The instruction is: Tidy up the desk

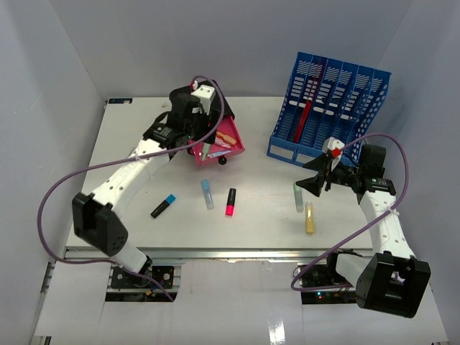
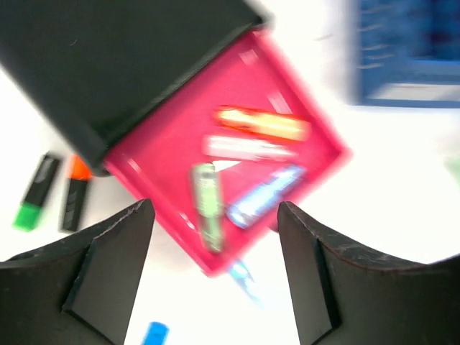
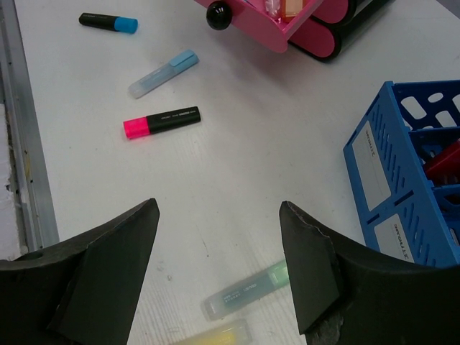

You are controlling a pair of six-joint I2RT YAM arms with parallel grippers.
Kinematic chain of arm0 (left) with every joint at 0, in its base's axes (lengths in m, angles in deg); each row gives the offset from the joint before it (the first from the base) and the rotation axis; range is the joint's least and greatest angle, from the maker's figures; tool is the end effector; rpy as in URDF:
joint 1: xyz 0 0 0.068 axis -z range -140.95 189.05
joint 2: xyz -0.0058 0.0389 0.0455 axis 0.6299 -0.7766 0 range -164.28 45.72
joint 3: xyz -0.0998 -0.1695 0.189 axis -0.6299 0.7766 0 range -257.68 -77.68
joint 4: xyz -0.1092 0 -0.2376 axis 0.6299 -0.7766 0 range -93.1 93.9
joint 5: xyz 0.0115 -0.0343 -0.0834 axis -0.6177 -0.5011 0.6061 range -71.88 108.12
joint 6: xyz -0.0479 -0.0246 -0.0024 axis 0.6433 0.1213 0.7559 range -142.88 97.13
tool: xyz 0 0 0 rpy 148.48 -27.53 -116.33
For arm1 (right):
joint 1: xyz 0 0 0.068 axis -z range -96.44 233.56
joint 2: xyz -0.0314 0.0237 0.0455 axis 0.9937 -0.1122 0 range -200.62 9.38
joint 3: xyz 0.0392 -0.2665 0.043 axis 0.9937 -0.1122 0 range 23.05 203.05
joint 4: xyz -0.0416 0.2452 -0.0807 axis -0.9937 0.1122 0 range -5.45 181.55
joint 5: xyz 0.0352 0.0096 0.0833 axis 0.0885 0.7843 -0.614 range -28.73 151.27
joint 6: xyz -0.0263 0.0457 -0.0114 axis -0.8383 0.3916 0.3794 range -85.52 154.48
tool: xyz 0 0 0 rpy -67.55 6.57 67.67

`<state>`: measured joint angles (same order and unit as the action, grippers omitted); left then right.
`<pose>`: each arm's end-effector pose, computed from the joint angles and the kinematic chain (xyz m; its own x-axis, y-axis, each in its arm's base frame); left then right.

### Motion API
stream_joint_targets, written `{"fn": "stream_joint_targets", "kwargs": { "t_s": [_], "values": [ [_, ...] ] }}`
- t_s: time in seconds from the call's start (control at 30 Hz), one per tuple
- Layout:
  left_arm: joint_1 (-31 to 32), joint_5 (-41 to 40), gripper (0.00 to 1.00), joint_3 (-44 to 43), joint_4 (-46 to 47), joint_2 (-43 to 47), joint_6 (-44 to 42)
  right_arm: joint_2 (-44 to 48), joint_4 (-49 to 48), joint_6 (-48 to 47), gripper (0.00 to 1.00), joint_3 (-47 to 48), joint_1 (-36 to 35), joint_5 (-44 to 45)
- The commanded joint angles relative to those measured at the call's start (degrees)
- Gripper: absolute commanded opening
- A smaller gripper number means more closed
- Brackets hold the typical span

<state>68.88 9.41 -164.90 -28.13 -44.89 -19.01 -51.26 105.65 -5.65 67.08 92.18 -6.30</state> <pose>0.3150 -0.1744 0.3595 -0.5276 0.2257 -0.8189 0.3499 0.9362 0.0326 0.2143 0.0008 0.2775 -0.0333 -0.2435 -0.9693 -0.8989 0.4314 -0.0774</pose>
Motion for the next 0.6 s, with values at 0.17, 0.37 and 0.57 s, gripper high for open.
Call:
{"fn": "stream_joint_targets", "kwargs": {
  "t_s": [0.17, 0.37, 0.57],
  "values": [
    [1.14, 30.43, 0.83, 14.15, 6.12, 17.91, 4.66, -1.04, 14.76, -18.77, 0.74, 2.01, 0.17, -7.90],
    [9.13, 26.30, 0.85, 19.26, 6.20, 15.15, 0.52, -0.80, 30.23, -43.94, 0.72, 1.75, 0.17, -11.17],
    [20.14, 10.73, 0.81, 23.77, 9.02, 9.35, -12.36, -1.72, 31.19, -46.79, 0.63, 1.76, 0.08, -9.37]
  ]
}}
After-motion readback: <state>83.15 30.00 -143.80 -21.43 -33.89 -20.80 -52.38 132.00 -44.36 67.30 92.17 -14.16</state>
